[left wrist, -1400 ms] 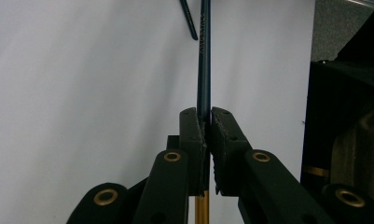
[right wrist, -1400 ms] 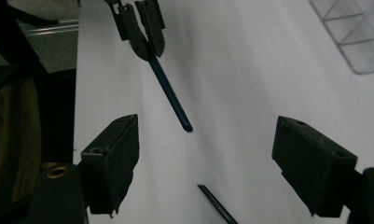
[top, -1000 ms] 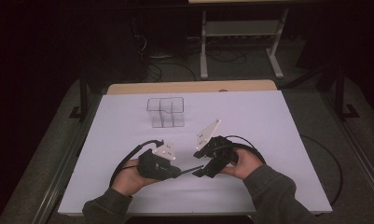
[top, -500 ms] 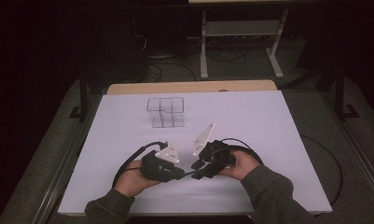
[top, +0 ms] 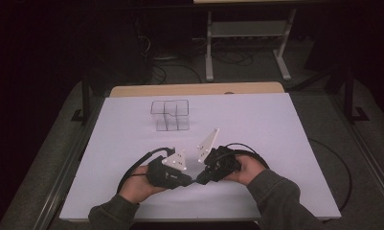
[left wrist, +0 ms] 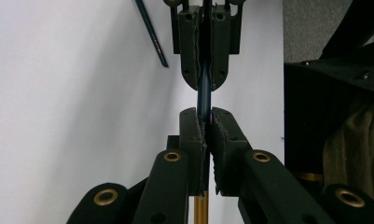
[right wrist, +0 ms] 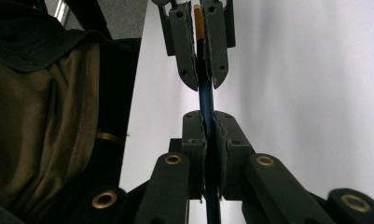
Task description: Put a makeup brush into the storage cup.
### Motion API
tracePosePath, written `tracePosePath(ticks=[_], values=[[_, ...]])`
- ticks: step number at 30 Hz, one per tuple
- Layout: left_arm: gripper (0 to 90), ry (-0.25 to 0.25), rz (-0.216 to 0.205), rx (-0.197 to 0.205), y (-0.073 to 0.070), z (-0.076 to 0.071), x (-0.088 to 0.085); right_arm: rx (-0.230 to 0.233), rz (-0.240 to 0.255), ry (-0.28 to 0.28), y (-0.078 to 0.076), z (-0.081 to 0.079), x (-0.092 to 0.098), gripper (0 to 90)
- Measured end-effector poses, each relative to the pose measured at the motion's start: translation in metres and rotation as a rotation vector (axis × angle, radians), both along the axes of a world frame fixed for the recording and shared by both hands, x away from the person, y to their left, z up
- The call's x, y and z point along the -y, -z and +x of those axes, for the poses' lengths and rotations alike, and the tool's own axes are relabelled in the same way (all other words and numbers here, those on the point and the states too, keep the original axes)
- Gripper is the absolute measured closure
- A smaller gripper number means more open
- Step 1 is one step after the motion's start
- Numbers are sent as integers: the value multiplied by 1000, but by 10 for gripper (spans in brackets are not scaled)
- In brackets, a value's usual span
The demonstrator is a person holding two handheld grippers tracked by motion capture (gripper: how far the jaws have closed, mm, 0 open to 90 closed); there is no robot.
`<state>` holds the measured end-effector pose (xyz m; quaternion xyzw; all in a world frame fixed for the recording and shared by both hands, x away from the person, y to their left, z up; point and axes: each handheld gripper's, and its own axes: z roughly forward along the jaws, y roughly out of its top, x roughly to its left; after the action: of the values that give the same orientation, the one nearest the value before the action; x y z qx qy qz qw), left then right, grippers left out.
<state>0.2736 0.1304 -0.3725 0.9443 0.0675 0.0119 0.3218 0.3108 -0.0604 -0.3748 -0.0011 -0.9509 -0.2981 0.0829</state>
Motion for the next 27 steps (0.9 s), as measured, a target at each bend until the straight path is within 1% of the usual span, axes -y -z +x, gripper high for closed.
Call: tracePosePath(ticks=[5,7,8,9,10,11,12,13,15,16,17,18,19,20,21,22,23,25,27], values=[[832,10,7,0,1,-1,1,-2,2,-9,2,-2,0,833],[828,13,6,-6,1,0,1,6,3,-9,2,-2,1,834],[823,5,-10,-17,0,1,-2,13,15,-6,2,-3,2,835],[818,5,-10,-17,0,1,-2,20,21,-3,1,-3,3,836],[814,-5,-26,-32,-2,3,-6,20,24,1,0,-3,3,836],[805,-5,-26,-32,-2,3,-6,20,24,1,0,-3,3,836],[791,-10,-32,-36,-2,4,-8,36,30,6,-2,-4,6,837],[776,-24,-45,-49,-3,5,-12,40,36,11,-2,-3,7,836],[761,-22,-49,-49,-3,6,-14,47,44,19,-3,-4,9,836],[748,-29,-55,-52,-5,7,-18,51,66,29,-4,-4,14,836],[737,-29,-55,-52,-5,7,-18,51,66,29,-4,-4,14,836],[727,-30,-57,-59,-6,7,-21,57,74,45,-5,-5,19,836],[713,-30,-57,-59,-6,7,-21,57,74,45,-5,-5,19,836],[713,-35,-53,-64,-7,9,-24,54,77,56,-5,-6,22,836],[670,-37,-51,-63,-8,9,-26,61,97,69,-6,-7,28,836],[658,-41,-58,-60,-8,9,-28,62,117,82,-6,-7,33,836],[652,-43,-67,-63,-10,10,-32,61,121,89,-6,-8,35,835],[641,-46,-70,-59,-10,10,-34,65,130,93,-6,-9,38,835],[637,-56,-74,-69,-10,11,-37,69,143,107,-5,-10,45,835]])
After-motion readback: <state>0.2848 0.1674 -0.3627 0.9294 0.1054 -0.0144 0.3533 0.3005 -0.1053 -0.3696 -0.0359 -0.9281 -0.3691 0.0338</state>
